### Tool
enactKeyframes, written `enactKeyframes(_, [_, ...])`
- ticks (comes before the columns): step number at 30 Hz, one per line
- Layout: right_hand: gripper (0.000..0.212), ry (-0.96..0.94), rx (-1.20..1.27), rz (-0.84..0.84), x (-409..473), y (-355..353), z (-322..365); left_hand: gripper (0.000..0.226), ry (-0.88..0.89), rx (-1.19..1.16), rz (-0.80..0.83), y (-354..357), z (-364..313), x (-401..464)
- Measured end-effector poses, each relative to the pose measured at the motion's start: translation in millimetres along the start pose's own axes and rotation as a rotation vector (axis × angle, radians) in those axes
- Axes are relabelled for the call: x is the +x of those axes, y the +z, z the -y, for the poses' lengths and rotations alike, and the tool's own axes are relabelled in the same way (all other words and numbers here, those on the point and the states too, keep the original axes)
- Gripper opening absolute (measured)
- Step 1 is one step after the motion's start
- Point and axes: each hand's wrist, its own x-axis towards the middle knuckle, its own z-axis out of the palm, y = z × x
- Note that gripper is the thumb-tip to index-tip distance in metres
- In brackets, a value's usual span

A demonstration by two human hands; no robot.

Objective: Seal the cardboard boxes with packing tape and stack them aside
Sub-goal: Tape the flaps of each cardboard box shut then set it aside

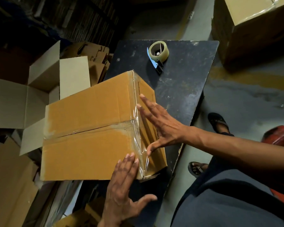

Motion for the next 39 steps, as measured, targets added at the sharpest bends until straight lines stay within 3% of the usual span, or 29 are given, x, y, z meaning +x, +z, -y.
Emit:
enactKeyframes(6, [0.138, -0.038, -0.194, 0.086, -3, 16, 15, 0.093, 0.04, 0.033, -0.019, 2, 6, -2])
enactKeyframes(9, [0.131, 0.026, -0.109, 0.017, -25, 9, 5, 0.097, 0.04, 0.022, -0.06, 6, 6, -3])
enactKeyframes(12, [0.1, 0.004, 0.063, -0.004, -50, 3, 9, 0.102, 0.035, 0.022, -0.108, 13, 5, -2])
enactKeyframes(14, [0.074, -0.098, 0.091, 0.119, -64, 9, 20, 0.104, 0.027, 0.03, -0.131, 17, 5, -2])
enactKeyframes(17, [0.054, -0.108, 0.147, 0.247, -80, 26, 37, 0.104, 0.034, 0.034, -0.146, 20, 6, -3])
enactKeyframes(21, [0.025, -0.107, 0.139, 0.249, -94, 42, 43, 0.099, 0.052, 0.031, -0.184, 23, 7, -4])
enactKeyframes(27, [0.023, -0.099, 0.128, 0.267, -105, 49, 43, 0.077, 0.08, 0.106, -0.251, 33, 7, -5])
enactKeyframes(31, [0.028, -0.087, 0.088, 0.23, -103, 52, 44, 0.075, 0.082, 0.15, -0.303, 37, 5, -2])
enactKeyframes(39, [0.018, 0.012, 0.082, 0.207, -102, 50, 36, 0.07, 0.063, 0.194, -0.367, 40, 2, 1])
